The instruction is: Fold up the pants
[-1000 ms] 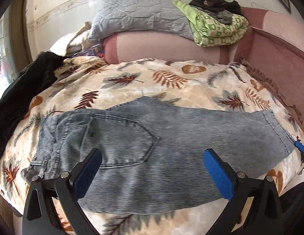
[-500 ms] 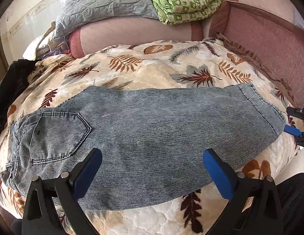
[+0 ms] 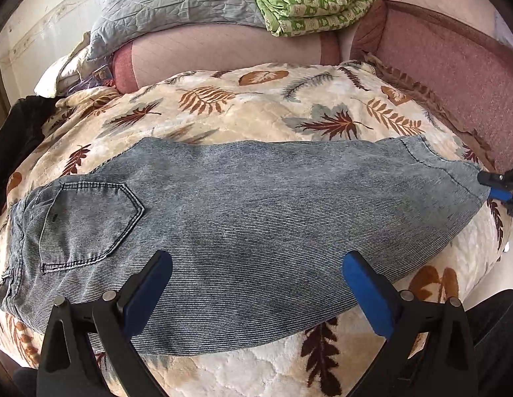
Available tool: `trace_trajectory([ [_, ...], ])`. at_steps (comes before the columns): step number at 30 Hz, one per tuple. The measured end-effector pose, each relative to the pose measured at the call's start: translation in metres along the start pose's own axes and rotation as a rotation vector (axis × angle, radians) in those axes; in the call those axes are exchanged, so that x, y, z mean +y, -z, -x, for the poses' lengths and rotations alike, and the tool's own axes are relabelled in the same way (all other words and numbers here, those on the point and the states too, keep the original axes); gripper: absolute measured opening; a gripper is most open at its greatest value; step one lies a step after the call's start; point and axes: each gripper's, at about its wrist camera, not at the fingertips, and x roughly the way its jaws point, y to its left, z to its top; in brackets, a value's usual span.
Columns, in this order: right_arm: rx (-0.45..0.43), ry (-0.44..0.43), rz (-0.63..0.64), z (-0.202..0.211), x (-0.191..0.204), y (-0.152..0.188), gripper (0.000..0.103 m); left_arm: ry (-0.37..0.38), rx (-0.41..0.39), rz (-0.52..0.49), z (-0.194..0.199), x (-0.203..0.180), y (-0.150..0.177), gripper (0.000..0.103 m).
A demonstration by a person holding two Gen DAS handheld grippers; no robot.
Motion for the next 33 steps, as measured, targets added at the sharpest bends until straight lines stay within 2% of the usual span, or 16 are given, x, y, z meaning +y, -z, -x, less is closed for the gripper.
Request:
trace_trajectory([
  [2,-0.035,0.02,0.049,0.004,0.01,-0.003,0.02,0.003,0.007,0.0,-0.003,0.0,0.001,0.103],
  [3,-0.022,0.042,0.057,-0.001,0.008,-0.003,0.02,0.004,0.011,-0.002,-0.005,-0.001,0.001,0.103],
  [4,0.041,0.062,0.044,-0.014,0.001,-0.001,0.023,0.007,0.016,-0.004,-0.006,-0.001,0.001,0.103],
  [5,0.145,0.091,0.022,-0.03,-0.009,0.002,0.024,0.01,0.02,-0.007,-0.006,-0.001,0.001,0.103],
  [6,0.176,0.075,0.008,-0.034,-0.017,0.005,0.026,0.013,0.018,-0.011,-0.006,-0.001,0.001,0.103],
  [9,0.1,0.077,0.023,-0.009,-0.017,-0.002,0.04,0.017,0.005,-0.014,-0.004,-0.001,0.0,0.103],
  [12,0.01,0.06,0.074,0.005,0.0,-0.026,0.046,0.032,0.005,-0.017,-0.006,-0.004,-0.002,0.103],
  [14,0.03,0.04,0.108,-0.009,0.016,-0.048,0.046,0.038,0.004,-0.028,-0.008,-0.007,-0.004,0.103],
  [17,0.087,0.115,0.202,-0.052,0.04,-0.077,0.046,0.039,-0.004,-0.028,-0.007,-0.007,-0.007,0.103],
  [19,0.156,0.13,0.235,-0.082,0.047,-0.087,0.046,0.039,-0.011,-0.013,-0.005,-0.004,-0.008,0.103],
  [21,0.2,0.156,0.265,-0.106,0.049,-0.089,0.041,0.045,-0.014,0.001,-0.006,-0.001,-0.009,0.103],
  [22,0.22,0.177,0.291,-0.114,0.051,-0.088,0.024,0.045,-0.012,0.002,-0.007,0.0,-0.01,0.103],
  [23,0.218,0.207,0.31,-0.118,0.052,-0.088,0.018,0.045,-0.011,0.002,-0.008,0.0,-0.011,0.103],
  [27,0.128,0.219,0.38,-0.099,0.067,-0.088,0.013,0.05,-0.017,-0.001,-0.011,0.001,-0.014,0.103],
  [30,0.053,0.217,0.394,-0.093,0.076,-0.093,0.013,0.056,-0.025,0.0,-0.014,0.0,-0.018,0.103],
  [33,0.166,0.279,0.387,-0.127,0.064,-0.089,0.015,0.064,-0.006,0.002,-0.022,-0.005,-0.023,0.103],
])
